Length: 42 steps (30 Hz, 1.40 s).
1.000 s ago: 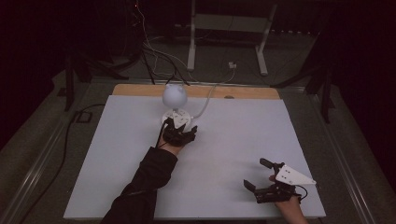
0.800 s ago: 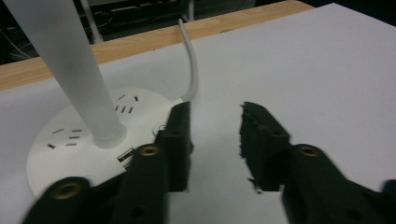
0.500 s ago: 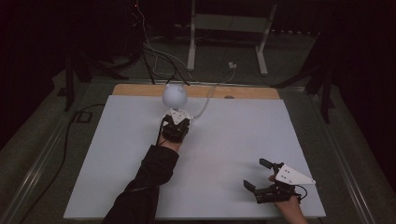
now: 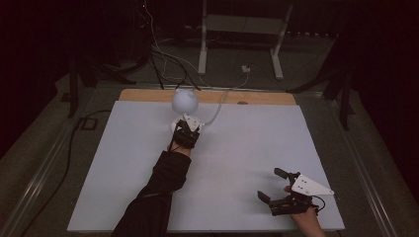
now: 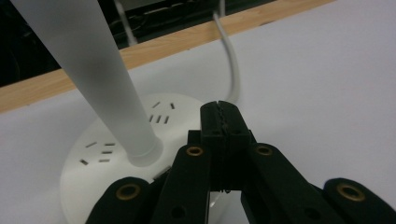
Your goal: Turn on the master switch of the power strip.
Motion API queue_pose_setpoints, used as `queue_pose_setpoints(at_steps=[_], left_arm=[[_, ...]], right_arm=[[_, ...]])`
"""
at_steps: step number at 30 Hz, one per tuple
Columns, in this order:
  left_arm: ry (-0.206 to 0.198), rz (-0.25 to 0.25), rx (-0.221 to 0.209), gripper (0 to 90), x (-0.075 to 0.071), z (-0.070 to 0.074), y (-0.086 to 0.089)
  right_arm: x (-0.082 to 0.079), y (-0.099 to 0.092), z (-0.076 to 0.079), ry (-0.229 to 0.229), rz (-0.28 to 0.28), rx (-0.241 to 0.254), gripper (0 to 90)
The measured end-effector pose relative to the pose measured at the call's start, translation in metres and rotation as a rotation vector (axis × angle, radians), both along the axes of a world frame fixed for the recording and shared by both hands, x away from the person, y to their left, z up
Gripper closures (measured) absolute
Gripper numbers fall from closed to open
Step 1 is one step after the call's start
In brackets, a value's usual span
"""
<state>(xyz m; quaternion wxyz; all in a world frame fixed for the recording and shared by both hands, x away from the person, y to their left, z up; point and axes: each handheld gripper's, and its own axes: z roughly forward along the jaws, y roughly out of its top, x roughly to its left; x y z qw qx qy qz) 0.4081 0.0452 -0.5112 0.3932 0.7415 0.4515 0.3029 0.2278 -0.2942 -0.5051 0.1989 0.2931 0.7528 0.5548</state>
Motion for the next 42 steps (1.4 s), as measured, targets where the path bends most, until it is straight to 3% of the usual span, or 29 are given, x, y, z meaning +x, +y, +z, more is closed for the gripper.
queue_pose_setpoints(at_steps=[2, 7, 8, 11, 15, 25, 39, 40, 42], left_arm=[[-0.004, 0.003, 0.027, 90.0, 0.001, -0.002, -0.002], [-0.002, 0.008, 0.039, 90.0, 0.004, -0.006, -0.003], [-0.003, 0.019, 0.068, 90.0, 0.005, -0.007, -0.004], [-0.004, 0.020, 0.060, 90.0, 0.007, -0.007, -0.003], [-0.007, 0.012, 0.097, 90.0, 0.008, -0.011, -0.005], [-0.032, 0.010, 0.130, 90.0, 0.009, -0.014, -0.007], [-0.025, -0.002, 0.153, 90.0, 0.011, -0.013, -0.007], [-0.021, -0.001, 0.160, 90.0, 0.011, -0.013, -0.008], [-0.028, -0.007, 0.214, 90.0, 0.012, -0.013, -0.012]], right_arm=[[0.000, 0.000, 0.000, 0.000, -0.001, 0.001, 0.0], [0.000, 0.000, 0.000, 0.004, 0.002, 0.000, 0.0], [0.000, 0.000, 0.000, 0.004, 0.002, 0.000, 0.0], [0.000, 0.000, 0.000, 0.005, 0.001, 0.001, 0.0], [0.000, 0.000, 0.000, 0.006, 0.002, 0.000, 0.0], [0.000, 0.000, 0.000, 0.007, 0.002, 0.001, 0.0], [0.000, 0.000, 0.000, 0.009, 0.004, 0.001, 0.0], [0.000, 0.000, 0.000, 0.009, 0.004, 0.001, 0.0], [0.000, 0.000, -0.001, 0.011, 0.005, 0.000, 0.0]])
